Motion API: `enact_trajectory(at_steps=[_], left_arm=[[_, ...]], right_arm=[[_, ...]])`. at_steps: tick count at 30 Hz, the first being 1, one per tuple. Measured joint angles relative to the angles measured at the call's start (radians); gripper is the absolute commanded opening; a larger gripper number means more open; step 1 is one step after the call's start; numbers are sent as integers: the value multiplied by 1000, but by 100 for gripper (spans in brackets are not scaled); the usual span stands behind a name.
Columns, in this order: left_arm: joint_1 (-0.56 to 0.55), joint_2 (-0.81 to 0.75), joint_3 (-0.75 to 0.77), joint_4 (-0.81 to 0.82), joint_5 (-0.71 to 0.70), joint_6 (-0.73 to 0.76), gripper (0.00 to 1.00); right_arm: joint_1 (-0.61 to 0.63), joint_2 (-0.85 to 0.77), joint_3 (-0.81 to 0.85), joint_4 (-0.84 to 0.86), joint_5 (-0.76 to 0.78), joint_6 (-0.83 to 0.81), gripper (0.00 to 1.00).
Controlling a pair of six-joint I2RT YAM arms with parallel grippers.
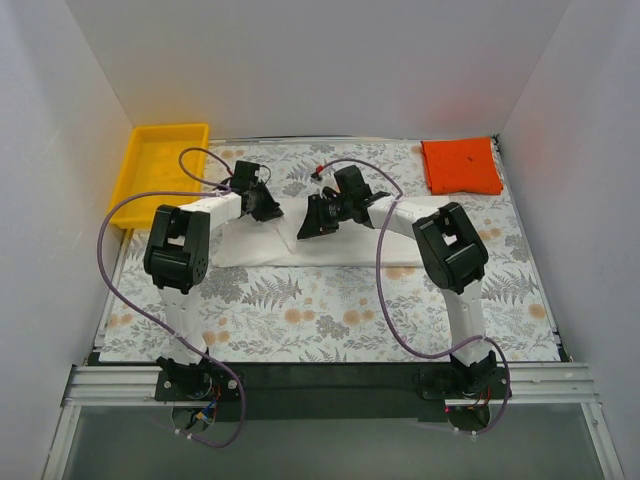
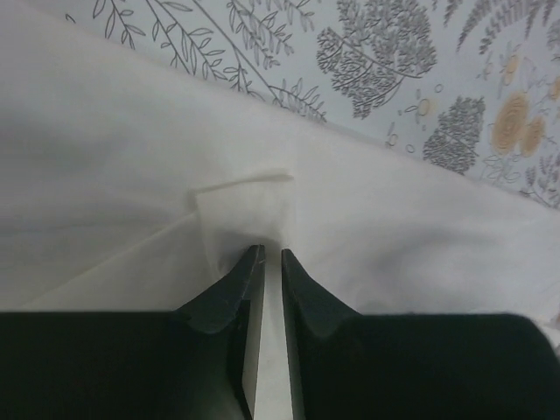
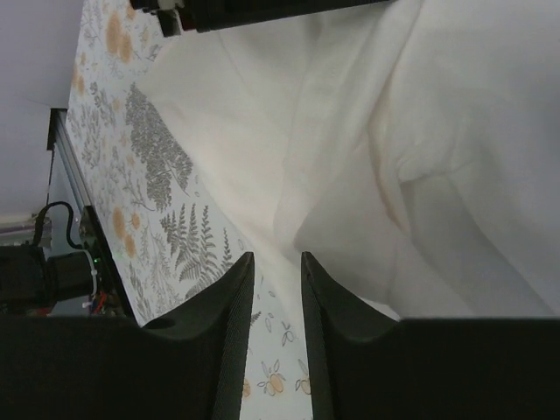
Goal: Fold and stack the t-shirts
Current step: Fold the tshirt
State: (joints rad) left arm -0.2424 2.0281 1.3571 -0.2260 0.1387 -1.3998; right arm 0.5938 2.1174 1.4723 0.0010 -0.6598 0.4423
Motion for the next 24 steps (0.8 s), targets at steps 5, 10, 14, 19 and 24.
enact_trajectory(at_steps=[5,10,14,19,24], left_arm=[[16,44,4,23,5,-15,10],[48,63,6,56,31,-38,7],[60,66,6,66,34,-48,6],[68,62,-9,84,34,-74,10],[72,41,-9,74,24,-63,37]], right_arm=[[-27,78,2,6,11,8,22],[-101,101,-47,49,5,48,18],[-139,90,-87,105,3,77,18],[-145,65,-116,116,32,79,18],[-143,43,-116,91,58,70,24]])
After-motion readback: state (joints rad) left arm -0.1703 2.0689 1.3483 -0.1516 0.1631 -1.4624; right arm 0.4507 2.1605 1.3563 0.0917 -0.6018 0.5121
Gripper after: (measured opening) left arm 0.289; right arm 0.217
